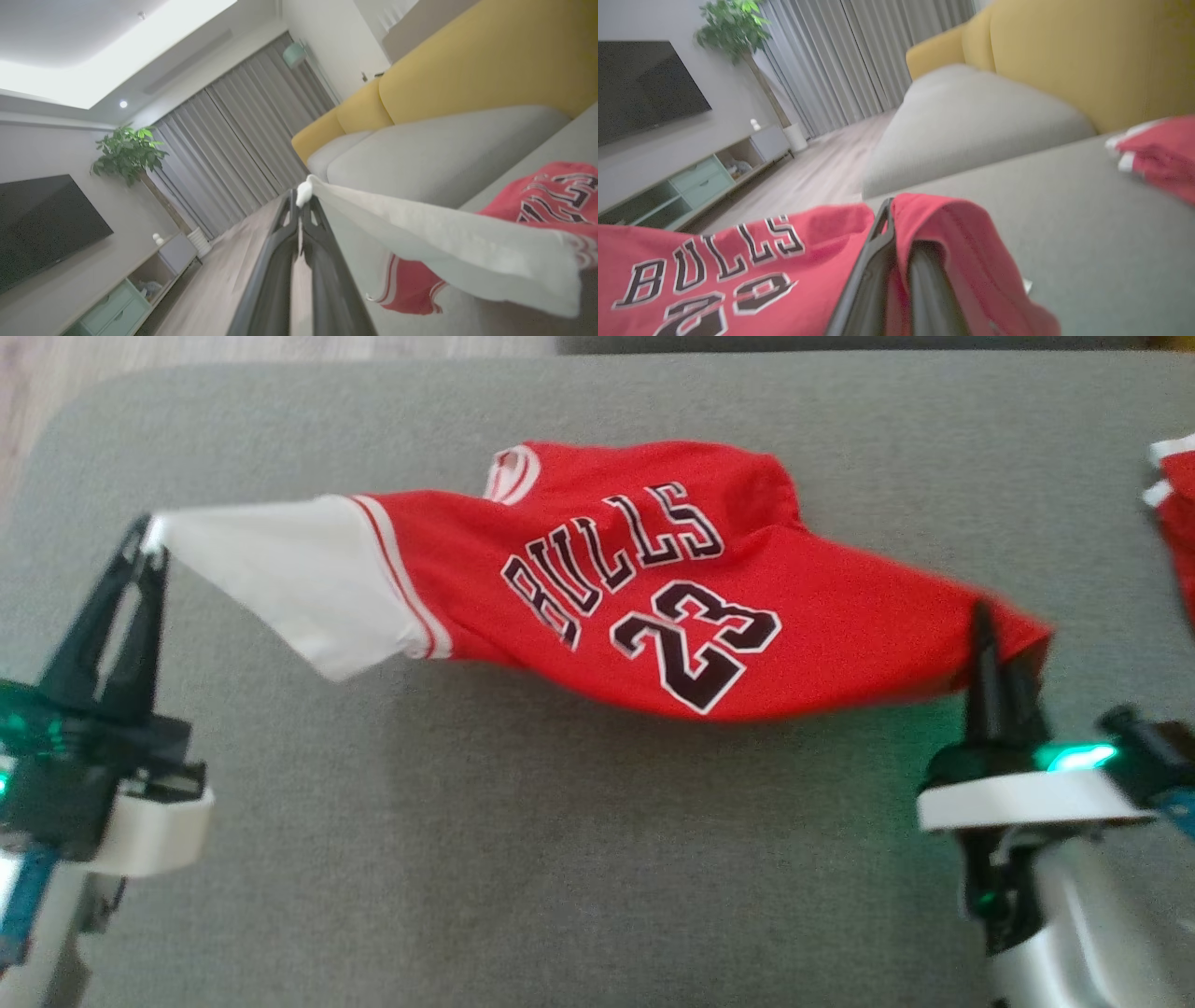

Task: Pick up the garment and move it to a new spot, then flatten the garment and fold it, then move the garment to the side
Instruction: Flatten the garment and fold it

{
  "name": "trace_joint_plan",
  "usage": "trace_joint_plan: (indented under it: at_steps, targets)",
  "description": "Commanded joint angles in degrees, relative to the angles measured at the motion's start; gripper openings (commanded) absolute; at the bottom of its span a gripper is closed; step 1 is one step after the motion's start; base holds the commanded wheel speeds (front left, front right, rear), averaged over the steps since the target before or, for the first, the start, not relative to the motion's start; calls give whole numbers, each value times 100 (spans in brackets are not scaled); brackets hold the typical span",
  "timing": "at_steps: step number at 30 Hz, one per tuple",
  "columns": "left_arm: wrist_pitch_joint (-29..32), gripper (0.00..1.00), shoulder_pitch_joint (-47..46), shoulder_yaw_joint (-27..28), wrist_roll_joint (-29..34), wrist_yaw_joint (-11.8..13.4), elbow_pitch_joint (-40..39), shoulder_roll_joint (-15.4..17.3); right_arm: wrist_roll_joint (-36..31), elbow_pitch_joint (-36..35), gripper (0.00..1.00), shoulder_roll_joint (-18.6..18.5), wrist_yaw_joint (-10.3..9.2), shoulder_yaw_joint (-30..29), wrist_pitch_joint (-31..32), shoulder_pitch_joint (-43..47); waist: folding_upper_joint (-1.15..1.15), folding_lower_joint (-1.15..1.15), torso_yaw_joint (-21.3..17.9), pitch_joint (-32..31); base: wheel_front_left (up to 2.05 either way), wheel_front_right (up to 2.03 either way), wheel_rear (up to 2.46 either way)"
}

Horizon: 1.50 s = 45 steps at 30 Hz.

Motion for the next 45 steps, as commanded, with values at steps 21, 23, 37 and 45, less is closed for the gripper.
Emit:
trace_joint_plan:
  at_steps: [21,23,37,45]
  targets:
    - [549,0,-2264,-57,-1083,-1111,-928,161,-180,-350,11,-1670,39,332,1557,-1997,0,0,47,427,0,0,0]
    - [487,0,-2566,-322,-1058,-1241,-396,-47,-180,419,74,-1682,39,607,1564,-2464,0,0,120,597,0,0,0]
    - [-6,0,-3710,-765,-465,-1280,1865,-610,-625,1861,100,-1356,39,1475,14,-2661,0,0,19,785,0,0,0]
    - [-10,0,-3713,-682,-368,-1340,2041,-587,-799,552,100,-1445,39,2137,-19,-1040,0,0,-66,716,0,0,0]
